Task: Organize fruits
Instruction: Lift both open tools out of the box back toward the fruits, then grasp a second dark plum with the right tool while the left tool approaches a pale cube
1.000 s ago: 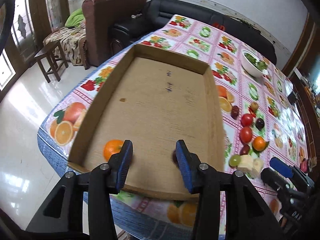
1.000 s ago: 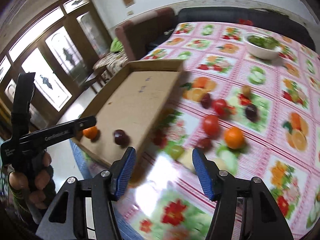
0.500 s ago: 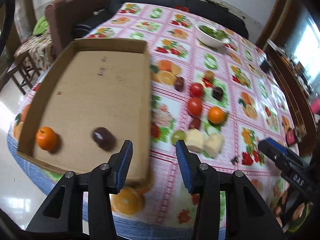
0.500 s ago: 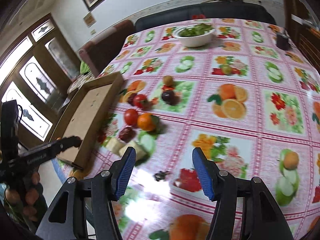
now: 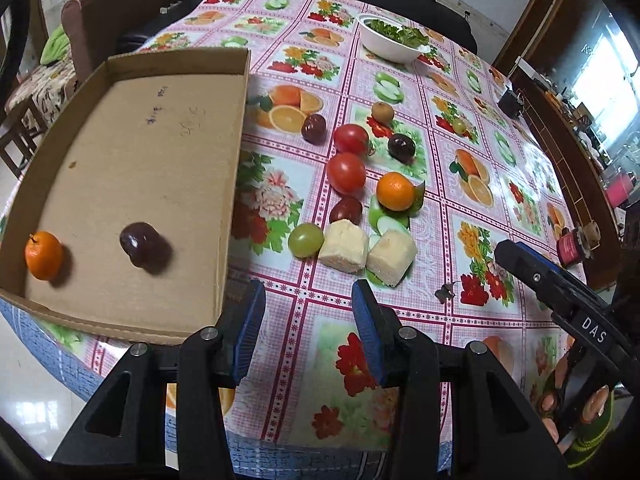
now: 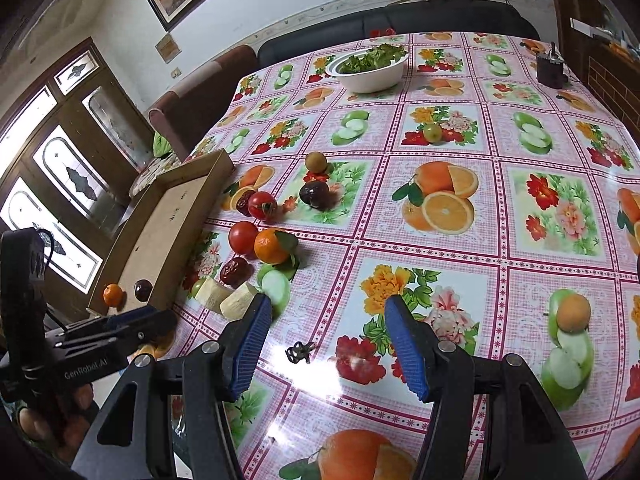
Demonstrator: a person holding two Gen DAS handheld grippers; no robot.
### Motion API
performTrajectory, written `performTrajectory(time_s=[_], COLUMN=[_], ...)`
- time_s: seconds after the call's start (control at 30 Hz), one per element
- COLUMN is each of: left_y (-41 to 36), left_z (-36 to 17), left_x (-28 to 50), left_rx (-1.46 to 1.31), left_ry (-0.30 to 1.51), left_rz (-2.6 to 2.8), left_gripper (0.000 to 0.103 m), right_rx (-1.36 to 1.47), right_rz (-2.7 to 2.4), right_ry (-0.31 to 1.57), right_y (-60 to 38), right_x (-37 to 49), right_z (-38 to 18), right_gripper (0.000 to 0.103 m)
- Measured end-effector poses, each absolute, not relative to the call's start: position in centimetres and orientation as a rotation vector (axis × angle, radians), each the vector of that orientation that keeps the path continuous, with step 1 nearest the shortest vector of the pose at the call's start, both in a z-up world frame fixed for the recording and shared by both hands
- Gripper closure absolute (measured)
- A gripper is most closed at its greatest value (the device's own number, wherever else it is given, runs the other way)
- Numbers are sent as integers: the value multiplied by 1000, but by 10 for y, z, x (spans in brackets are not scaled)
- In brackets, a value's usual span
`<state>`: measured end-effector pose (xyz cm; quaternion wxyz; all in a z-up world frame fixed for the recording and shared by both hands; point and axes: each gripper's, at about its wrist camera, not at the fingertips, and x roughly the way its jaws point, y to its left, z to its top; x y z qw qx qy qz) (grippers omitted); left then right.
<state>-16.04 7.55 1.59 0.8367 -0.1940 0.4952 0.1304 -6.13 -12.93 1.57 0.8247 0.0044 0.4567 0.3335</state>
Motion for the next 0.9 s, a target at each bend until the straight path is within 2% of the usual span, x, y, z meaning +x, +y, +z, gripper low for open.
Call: performTrajectory(time_s=[0.63,0.9], left_y=[72,75], left_z=[-3,-8], left_x=[-142,-132], left_rx=[-489,-500], left_ry=[1058,1038], left_rz=[166,132], left_gripper=[60,60], right_rx=[34,37], right_rz=[699,707], right_ry=[969,977], right_y=[-111,-79], right_x=[-37,-4], right_z=[10,11], right_gripper=[43,48])
